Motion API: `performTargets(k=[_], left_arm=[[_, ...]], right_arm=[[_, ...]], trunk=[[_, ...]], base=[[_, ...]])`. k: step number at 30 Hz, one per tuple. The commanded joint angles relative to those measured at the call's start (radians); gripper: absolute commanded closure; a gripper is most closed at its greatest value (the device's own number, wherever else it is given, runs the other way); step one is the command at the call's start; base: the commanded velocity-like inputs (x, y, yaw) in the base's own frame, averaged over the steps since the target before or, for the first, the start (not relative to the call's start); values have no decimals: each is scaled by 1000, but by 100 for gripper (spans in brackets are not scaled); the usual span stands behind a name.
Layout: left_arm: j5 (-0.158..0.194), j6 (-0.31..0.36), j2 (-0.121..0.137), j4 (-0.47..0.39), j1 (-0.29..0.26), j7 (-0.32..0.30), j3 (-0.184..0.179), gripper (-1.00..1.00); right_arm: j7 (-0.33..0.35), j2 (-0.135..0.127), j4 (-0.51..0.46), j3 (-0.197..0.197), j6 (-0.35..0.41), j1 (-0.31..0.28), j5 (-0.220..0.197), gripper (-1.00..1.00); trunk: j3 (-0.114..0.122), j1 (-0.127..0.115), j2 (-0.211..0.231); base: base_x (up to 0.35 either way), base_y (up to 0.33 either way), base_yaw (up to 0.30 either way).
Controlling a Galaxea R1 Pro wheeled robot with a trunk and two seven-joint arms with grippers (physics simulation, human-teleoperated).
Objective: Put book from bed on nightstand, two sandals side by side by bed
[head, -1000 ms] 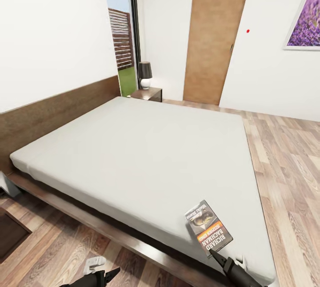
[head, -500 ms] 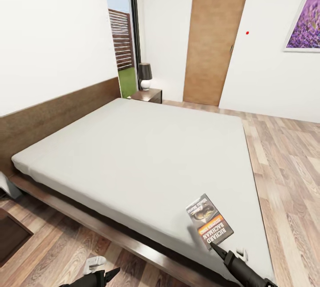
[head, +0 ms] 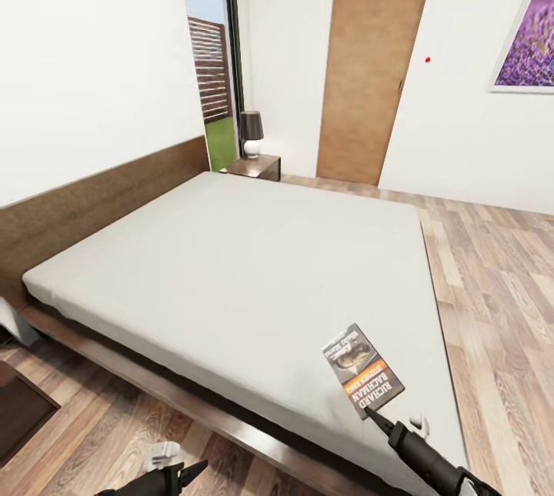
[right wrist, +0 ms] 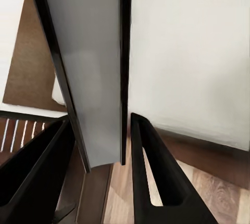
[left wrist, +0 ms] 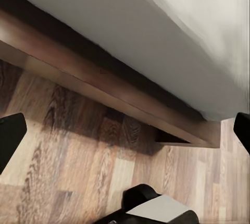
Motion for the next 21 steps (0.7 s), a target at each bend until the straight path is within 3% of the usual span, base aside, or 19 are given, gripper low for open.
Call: performTargets(k=[1,7,15,21], left_arm=[[3,4,0,0,-1,-7,2,-100],[-3,-86,-3,9,-1,-14,-3,-100],[-5,-112,-14,12,-1,-15,-5,-100],[-6,-113,-16,14,-1,-16,-5,-100]], right_arm=[[4,0,-6,2,10,0,-2,100],[5,-19,-35,45,10,0,-2,100],[8,-134,-36,71,7,1,0,100],[25,-185,-36,80,7,2,0,100]], trunk=[[2,-4,7],[21,-27,49],[46,-58,105],[65,-81,147]], base=[[0,0,0],[0,0,0],[0,0,0],[0,0,0]])
